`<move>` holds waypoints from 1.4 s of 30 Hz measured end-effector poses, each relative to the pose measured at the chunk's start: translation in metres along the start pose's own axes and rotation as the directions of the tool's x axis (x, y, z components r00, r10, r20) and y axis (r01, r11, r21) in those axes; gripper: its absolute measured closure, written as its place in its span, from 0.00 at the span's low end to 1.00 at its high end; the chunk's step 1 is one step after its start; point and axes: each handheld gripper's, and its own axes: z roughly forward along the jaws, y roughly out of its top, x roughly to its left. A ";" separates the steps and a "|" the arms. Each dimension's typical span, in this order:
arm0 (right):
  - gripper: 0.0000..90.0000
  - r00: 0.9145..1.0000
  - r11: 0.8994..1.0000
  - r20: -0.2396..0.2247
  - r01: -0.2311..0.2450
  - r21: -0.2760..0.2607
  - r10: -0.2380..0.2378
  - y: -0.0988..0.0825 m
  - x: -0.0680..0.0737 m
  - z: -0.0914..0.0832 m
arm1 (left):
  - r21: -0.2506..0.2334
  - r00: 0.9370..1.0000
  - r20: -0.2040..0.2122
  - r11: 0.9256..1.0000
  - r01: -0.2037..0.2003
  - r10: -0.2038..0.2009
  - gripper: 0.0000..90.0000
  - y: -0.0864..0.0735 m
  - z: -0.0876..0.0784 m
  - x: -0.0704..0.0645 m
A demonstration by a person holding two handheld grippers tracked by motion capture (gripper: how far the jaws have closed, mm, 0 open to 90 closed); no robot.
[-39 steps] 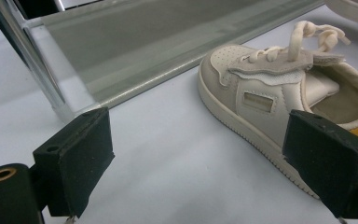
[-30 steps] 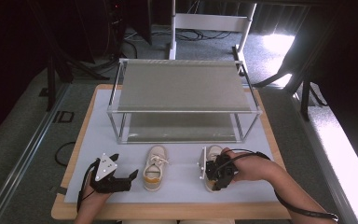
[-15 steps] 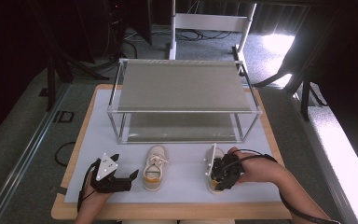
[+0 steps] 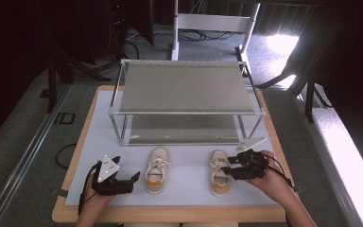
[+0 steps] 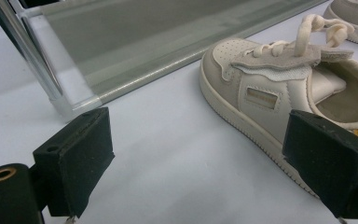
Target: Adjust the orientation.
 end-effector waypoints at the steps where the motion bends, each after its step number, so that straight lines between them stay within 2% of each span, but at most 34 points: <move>1: 0.57 0.999 0.999 0.009 -0.047 -0.009 0.047 -0.004 0.000 0.001 | 0.000 1.000 -0.001 1.000 0.000 0.000 0.09 0.000 0.000 0.000; 3: 0.55 0.994 0.995 0.022 -0.104 -0.004 0.104 -0.010 0.000 0.004 | 0.002 1.000 -0.001 1.000 0.001 -0.001 0.09 0.000 0.000 0.000; 5: 0.53 0.991 0.993 0.055 -0.120 0.000 0.120 -0.015 0.003 0.008 | 0.001 1.000 0.000 1.000 0.001 -0.001 0.09 -0.001 0.000 0.000; 7: 0.50 0.989 0.992 0.067 -0.129 0.003 0.129 -0.019 0.006 0.012 | 0.004 1.000 -0.001 1.000 0.001 -0.001 0.09 -0.001 0.001 -0.001; 13: 0.54 0.978 0.986 0.130 -0.165 0.017 0.161 -0.029 0.010 0.023 | 0.010 1.000 0.000 1.000 0.001 -0.001 0.09 -0.001 0.001 -0.001; 16: 0.61 0.975 0.979 0.095 -0.203 0.011 0.201 -0.032 0.007 0.025 | 0.013 1.000 -0.003 1.000 0.000 0.000 0.09 -0.002 0.000 -0.001; 17: 0.66 0.974 0.977 0.087 -0.212 0.005 0.211 -0.033 0.006 0.026 | 0.012 1.000 -0.002 1.000 0.002 -0.002 0.09 -0.002 0.000 -0.001; 18: 0.66 0.973 0.976 0.083 -0.218 0.002 0.217 -0.033 0.007 0.027 | 0.013 1.000 -0.002 1.000 0.002 -0.002 0.09 -0.002 0.001 -0.001; 20: 0.68 0.972 0.978 0.106 -0.210 -0.007 0.210 -0.034 0.011 0.027 | 0.012 1.000 0.000 1.000 0.001 -0.001 0.09 -0.002 0.001 -0.001; 22: 0.76 0.973 0.982 0.138 -0.187 -0.015 0.187 -0.032 0.015 0.026 | 0.014 1.000 0.001 1.000 -0.001 0.001 0.09 -0.001 0.001 -0.002; 23: 0.80 0.968 0.986 0.185 -0.167 -0.020 0.168 -0.032 0.016 0.024 | 0.013 1.000 0.002 1.000 -0.001 0.001 0.09 -0.001 0.001 -0.002; 26: 0.84 0.963 0.983 0.197 -0.176 -0.046 0.182 -0.033 0.012 0.020 | 0.015 1.000 0.001 1.000 -0.001 0.001 0.09 -0.001 0.002 -0.002; 29: 0.89 0.951 0.984 0.259 -0.153 -0.088 0.171 -0.032 0.011 0.014 | 0.017 1.000 0.000 1.000 0.002 -0.002 0.09 -0.001 0.002 -0.001; 30: 0.90 0.950 0.984 0.260 -0.150 -0.097 0.171 -0.032 0.011 0.013 | 0.014 1.000 -0.002 1.000 0.004 -0.004 0.09 0.000 0.002 -0.001; 32: 0.90 0.956 0.981 0.237 -0.147 -0.124 0.173 -0.031 0.009 0.012 | 0.011 1.000 -0.002 1.000 0.006 -0.006 0.09 0.000 0.002 -0.001; 33: 0.90 0.957 0.983 0.242 -0.131 -0.132 0.160 -0.029 0.011 0.012 | 0.011 1.000 -0.002 1.000 0.007 -0.007 0.09 0.000 0.002 -0.001; 35: 0.90 0.953 0.987 0.277 -0.084 -0.139 0.121 -0.025 0.016 0.013 | 0.016 1.000 0.000 1.000 0.005 -0.005 0.09 0.000 0.003 -0.001; 36: 0.90 0.954 0.988 0.280 -0.072 -0.138 0.109 -0.023 0.016 0.014 | 0.019 1.000 -0.001 1.000 0.005 -0.005 0.09 0.000 0.003 -0.002; 37: 0.90 0.958 0.988 0.270 -0.061 -0.139 0.098 -0.021 0.017 0.016 | 0.020 1.000 -0.001 1.000 0.006 -0.006 0.09 0.000 0.003 -0.002; 39: 0.90 0.960 0.989 0.259 -0.069 -0.133 0.102 -0.018 0.017 0.021 | 0.018 1.000 0.001 1.000 0.010 -0.010 0.09 -0.001 0.003 -0.002; 41: 0.90 0.956 0.990 0.279 -0.053 -0.130 0.088 -0.018 0.020 0.028 | 0.020 1.000 0.000 1.000 0.009 -0.009 0.09 -0.001 0.003 -0.002; 42: 0.90 0.957 0.992 0.279 -0.047 -0.121 0.080 -0.019 0.021 0.032 | 0.020 1.000 -0.001 1.000 0.010 -0.010 0.09 -0.002 0.003 -0.001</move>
